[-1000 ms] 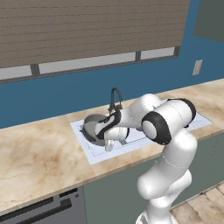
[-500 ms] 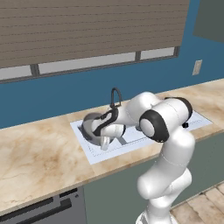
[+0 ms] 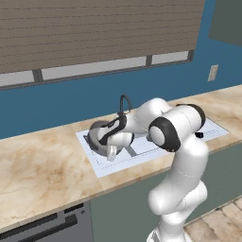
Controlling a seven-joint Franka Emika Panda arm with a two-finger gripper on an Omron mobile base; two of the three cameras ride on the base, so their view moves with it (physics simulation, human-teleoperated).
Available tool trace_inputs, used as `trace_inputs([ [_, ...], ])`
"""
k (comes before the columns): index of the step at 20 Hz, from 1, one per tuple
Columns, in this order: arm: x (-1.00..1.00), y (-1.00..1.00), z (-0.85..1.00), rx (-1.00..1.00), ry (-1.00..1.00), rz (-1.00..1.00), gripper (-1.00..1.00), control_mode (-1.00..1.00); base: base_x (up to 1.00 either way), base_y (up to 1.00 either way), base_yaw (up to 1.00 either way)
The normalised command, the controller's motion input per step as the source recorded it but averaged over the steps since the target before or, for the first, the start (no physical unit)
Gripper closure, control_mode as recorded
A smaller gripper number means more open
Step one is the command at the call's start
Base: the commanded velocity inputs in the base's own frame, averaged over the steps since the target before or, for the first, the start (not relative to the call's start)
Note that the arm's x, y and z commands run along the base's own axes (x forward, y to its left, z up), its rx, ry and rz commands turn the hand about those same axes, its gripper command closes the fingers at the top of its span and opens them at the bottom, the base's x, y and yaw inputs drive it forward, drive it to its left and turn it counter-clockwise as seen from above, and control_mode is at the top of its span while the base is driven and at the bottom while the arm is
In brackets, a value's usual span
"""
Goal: Move the pot and pan from the stove into the sink.
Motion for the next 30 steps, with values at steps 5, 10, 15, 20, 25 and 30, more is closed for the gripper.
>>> trace_inputs([
  [5,-0.08,-0.06,0.67,0.05,-0.01,0.00,-1.00,-1.00,0.00,0.00,0.00],
  [10,-0.30,-0.11,0.98,0.03,-0.02,0.00,-1.00,-1.00,0.00,0.00,0.00],
  [15,-0.59,-0.29,0.91,0.03,0.00,0.00,-1.00,-1.00,0.00,0.00,0.00],
  [20,-0.74,-0.44,0.69,0.12,-0.17,0.00,-1.00,-1.00,0.00,0.00,0.00],
  [25,-0.69,-0.37,0.63,0.15,-0.31,0.00,-1.00,-1.00,0.00,0.00,0.00],
  [30,-0.71,-0.35,0.66,0.14,-0.32,0.00,-1.00,-1.00,0.00,0.00,0.00],
])
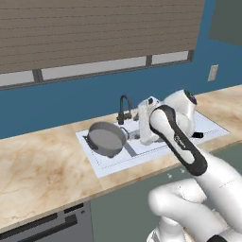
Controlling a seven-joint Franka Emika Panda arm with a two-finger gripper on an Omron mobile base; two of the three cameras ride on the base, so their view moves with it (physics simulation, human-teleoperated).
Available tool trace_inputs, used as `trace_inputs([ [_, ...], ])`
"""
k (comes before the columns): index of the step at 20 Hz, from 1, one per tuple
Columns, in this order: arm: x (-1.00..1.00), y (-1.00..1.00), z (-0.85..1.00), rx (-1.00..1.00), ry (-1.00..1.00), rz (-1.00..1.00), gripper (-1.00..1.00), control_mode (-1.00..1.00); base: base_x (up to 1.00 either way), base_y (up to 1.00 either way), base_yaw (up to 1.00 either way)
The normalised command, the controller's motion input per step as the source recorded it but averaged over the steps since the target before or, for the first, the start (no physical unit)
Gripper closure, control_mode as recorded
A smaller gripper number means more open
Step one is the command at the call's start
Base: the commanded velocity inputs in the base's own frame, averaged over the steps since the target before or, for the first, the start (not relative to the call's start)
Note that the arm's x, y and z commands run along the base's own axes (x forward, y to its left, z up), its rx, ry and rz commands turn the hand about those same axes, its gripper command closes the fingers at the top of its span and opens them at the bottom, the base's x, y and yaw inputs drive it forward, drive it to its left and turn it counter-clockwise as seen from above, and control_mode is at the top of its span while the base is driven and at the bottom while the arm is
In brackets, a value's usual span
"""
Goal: Move the pot and pan from the stove into the sink.
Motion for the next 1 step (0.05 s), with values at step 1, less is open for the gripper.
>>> trace_inputs([
  [1,-0.67,-0.32,0.45,0.13,-0.40,0.00,-1.00,-1.00,0.00,0.00,0.00],
])
